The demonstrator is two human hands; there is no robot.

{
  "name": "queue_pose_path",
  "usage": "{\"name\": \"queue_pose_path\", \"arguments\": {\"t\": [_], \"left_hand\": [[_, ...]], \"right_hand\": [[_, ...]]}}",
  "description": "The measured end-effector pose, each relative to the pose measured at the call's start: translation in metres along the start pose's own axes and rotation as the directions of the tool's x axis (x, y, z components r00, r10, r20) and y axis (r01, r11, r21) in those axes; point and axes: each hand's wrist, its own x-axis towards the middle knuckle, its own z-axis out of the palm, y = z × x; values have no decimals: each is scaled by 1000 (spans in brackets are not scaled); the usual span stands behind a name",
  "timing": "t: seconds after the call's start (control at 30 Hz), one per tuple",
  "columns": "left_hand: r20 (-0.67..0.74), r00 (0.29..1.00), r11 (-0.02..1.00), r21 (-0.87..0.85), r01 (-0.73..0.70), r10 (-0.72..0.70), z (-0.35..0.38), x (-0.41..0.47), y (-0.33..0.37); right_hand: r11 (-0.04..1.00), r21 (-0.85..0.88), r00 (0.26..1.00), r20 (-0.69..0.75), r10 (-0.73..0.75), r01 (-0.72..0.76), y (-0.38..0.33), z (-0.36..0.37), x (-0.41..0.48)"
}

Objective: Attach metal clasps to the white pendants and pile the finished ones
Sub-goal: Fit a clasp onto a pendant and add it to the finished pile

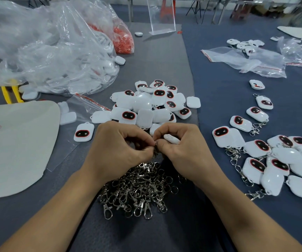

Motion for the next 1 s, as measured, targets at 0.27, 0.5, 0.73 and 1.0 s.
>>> {"name": "queue_pose_path", "arguments": {"t": [0.27,0.5,0.73,1.0], "left_hand": [[8,1000,999,-33,7,-6,-1,-1,-2],[3,1000,999,-22,24,-24,1,0,-3],[-29,998,995,-89,53,-56,3,5,-7],[9,995,988,-115,102,-102,2,9,-12]], "right_hand": [[993,101,999,3,54,-54,-1,5,-1],[988,100,992,49,115,-119,-1,6,-1],[989,123,996,13,87,-88,-1,0,1],[995,37,992,-89,90,-87,2,4,0]]}}
